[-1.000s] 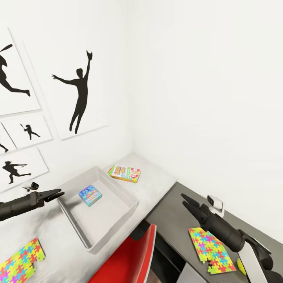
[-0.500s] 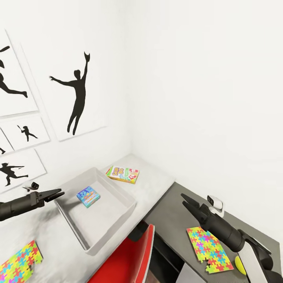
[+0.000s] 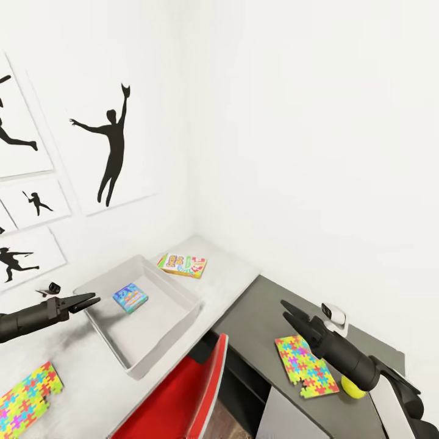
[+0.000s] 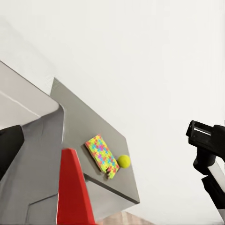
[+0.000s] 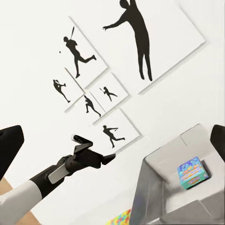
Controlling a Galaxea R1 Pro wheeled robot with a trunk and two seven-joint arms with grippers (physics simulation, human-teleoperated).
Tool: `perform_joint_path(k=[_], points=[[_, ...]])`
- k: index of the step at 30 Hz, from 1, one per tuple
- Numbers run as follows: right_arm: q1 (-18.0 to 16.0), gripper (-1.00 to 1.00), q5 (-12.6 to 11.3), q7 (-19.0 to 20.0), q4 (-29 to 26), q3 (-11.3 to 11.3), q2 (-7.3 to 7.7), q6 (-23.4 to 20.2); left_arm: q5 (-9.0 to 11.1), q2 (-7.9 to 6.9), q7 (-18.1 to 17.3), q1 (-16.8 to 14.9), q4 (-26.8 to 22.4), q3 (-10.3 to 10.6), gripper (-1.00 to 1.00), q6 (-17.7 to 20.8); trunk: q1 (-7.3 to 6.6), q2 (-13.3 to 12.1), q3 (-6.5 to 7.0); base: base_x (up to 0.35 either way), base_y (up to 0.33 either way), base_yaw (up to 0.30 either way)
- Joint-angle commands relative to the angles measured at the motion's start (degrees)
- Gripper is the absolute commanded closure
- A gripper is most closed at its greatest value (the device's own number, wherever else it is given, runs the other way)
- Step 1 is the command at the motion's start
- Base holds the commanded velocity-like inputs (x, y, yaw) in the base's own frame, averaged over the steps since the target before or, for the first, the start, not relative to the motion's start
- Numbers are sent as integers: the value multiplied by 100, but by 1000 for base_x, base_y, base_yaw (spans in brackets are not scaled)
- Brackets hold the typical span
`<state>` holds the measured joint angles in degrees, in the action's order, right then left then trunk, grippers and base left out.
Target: Put all the toys in the child's room - the three board games (two on the bed and one on the table), the two jigsaw puzzles on the table, and the tennis ball on the table - inside the toy box on the table in the child's room.
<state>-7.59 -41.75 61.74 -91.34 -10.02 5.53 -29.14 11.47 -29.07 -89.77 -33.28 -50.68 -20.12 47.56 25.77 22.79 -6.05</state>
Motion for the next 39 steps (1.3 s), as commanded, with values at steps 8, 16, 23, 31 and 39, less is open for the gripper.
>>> perform_joint_path(k=[8, 16, 23, 31, 39], points=[[-6, -100, -33, -2, 2, 0, 1, -48, -5, -2, -23, -3, -4, -1, -100, 61, 2, 13, 16, -183, -155, -233], [-6, -100, -29, -4, 2, 0, 1, -48, -5, -2, -23, -3, -3, -1, -100, 61, 2, 13, 47, -171, -196, -253], [-6, -100, -27, -4, 2, 0, 1, -48, -5, 2, -23, -3, -3, -1, -100, 61, 2, 13, 74, -70, -262, -256], [-6, -100, -26, -4, 2, -5, 1, -48, -5, 6, -23, -3, -6, -1, -100, 61, 2, 13, 105, -10, -86, -256], [-6, -100, -26, -3, 2, -8, 1, -48, -5, 7, -23, -3, -4, -1, -100, 61, 2, 13, 136, -1, -11, -256]])
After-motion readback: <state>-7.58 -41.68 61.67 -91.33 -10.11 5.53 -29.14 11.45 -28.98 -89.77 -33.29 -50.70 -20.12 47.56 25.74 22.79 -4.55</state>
